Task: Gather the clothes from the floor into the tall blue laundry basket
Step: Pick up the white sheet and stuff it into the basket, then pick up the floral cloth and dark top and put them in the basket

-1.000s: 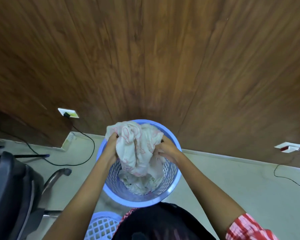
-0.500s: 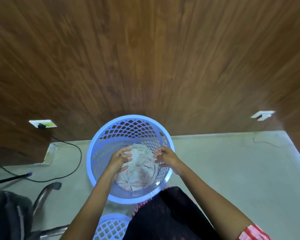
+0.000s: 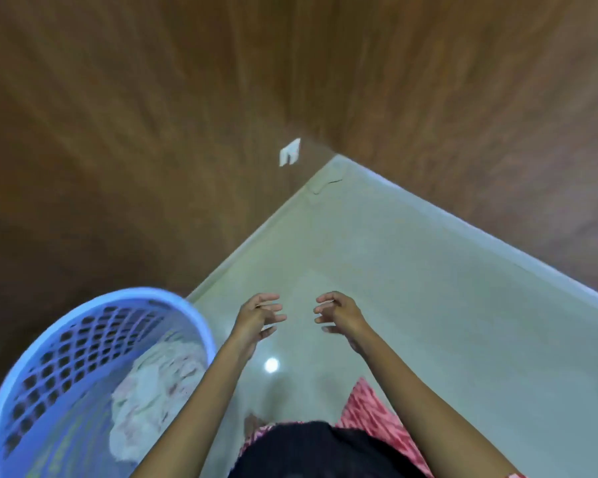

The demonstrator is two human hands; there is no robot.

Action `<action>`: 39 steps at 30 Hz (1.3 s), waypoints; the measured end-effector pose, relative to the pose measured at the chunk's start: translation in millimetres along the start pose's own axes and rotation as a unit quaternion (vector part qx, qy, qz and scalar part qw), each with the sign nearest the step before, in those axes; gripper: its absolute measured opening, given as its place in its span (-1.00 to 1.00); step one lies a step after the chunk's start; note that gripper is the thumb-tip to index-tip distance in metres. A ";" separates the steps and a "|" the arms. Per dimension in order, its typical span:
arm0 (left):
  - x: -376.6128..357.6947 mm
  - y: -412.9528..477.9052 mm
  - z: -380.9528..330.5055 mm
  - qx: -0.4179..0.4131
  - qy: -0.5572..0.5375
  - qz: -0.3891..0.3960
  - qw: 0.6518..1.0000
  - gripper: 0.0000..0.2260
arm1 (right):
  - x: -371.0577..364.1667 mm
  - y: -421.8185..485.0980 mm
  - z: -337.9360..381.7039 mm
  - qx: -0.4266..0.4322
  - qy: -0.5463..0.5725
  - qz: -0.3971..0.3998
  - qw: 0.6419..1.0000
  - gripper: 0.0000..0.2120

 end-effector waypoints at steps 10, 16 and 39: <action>-313.2 -41.1 17.0 -0.029 0.135 0.216 0.967 -0.77 | 273.1 -100.6 -87.9 0.023 0.171 -0.186 0.967 -0.79; -485.3 -93.2 68.1 -0.018 0.222 0.308 0.925 -0.78 | 408.6 -176.2 -164.4 0.027 0.265 -0.288 0.920 -0.81; -990.9 -198.2 221.4 0.050 0.404 0.499 0.765 -0.76 | 793.2 -340.0 -367.2 -0.039 0.446 -0.519 0.729 -0.80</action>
Point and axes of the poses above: each hand's wrist, its own y-axis towards the middle knuckle, its own x-axis out of the back of the hand, z = x × y, the point moved 7 cm from there along y, towards the middle knuckle, and after that the axes turned 2 degrees about y, right-handed, at the moved point
